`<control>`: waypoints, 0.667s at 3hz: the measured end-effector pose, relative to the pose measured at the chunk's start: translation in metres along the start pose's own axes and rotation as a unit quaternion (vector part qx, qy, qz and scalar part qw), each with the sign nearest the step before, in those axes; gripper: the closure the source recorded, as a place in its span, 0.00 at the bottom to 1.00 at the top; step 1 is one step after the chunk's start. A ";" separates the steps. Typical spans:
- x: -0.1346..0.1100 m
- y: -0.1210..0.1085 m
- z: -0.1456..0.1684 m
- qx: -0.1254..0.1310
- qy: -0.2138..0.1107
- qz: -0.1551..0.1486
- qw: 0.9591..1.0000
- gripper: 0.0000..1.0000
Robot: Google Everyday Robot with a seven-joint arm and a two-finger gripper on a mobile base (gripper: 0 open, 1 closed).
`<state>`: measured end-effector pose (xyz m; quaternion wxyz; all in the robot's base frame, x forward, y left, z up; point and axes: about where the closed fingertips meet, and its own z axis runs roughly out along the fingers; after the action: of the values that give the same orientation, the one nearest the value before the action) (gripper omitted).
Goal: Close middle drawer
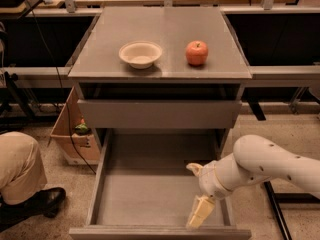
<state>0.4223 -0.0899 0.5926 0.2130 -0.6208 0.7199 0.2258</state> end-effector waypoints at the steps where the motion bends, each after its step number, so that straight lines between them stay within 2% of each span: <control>1: 0.007 0.001 0.041 -0.011 -0.022 -0.005 1.000 0.00; 2: 0.015 0.008 0.072 -0.018 -0.040 -0.006 0.999 0.00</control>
Offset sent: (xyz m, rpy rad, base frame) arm -0.0155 0.0444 -0.1015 0.1281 0.0145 0.0312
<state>0.4143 -0.0583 0.5258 0.2313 -0.6194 0.7030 0.2621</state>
